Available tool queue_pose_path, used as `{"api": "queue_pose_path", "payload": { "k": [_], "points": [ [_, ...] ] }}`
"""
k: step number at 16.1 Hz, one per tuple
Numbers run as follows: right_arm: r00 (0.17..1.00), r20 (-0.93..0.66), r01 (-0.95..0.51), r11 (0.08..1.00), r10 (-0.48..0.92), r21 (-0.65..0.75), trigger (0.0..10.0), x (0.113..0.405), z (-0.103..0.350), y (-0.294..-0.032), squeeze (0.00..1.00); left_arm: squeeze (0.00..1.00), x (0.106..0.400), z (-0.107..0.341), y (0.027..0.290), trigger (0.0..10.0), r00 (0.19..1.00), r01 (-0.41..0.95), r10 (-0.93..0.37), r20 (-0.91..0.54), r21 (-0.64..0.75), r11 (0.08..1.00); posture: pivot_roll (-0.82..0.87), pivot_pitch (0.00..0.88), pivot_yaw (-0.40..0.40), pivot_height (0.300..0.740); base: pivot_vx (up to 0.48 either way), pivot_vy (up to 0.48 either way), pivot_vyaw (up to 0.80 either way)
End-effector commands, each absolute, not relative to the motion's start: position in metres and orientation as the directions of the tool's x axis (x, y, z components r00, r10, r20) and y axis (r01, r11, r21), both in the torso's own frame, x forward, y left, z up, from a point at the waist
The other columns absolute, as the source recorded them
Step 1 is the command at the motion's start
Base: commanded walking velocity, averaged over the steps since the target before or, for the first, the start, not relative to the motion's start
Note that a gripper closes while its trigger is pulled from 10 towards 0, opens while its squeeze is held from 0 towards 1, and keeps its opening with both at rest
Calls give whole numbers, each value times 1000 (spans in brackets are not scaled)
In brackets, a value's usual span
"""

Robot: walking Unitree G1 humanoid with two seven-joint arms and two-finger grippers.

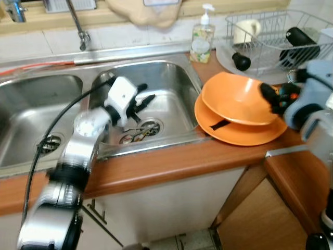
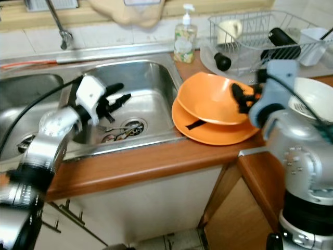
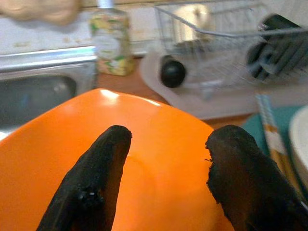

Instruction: Kitchen organization

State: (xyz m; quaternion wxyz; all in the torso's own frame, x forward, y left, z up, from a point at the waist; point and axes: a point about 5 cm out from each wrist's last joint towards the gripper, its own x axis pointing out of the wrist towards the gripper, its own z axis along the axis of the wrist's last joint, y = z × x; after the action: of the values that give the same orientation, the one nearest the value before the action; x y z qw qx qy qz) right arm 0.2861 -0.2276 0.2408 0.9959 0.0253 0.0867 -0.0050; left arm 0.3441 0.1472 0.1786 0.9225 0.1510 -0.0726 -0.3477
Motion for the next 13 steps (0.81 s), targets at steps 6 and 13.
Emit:
{"api": "queue_pose_path", "payload": {
  "k": [6,13],
  "points": [
    [937,-347,80,943,39,323,10000,284,217,-237,0,0,293,181,137,10000,637,744,-771,-15,273,610,-191,0,35,740,0,0,0],
    [936,-349,115,903,41,415,2314,286,215,-241,0,0,277,181,128,10000,621,770,-781,-62,233,594,-186,0,32,740,0,0,0]
  ]
}}
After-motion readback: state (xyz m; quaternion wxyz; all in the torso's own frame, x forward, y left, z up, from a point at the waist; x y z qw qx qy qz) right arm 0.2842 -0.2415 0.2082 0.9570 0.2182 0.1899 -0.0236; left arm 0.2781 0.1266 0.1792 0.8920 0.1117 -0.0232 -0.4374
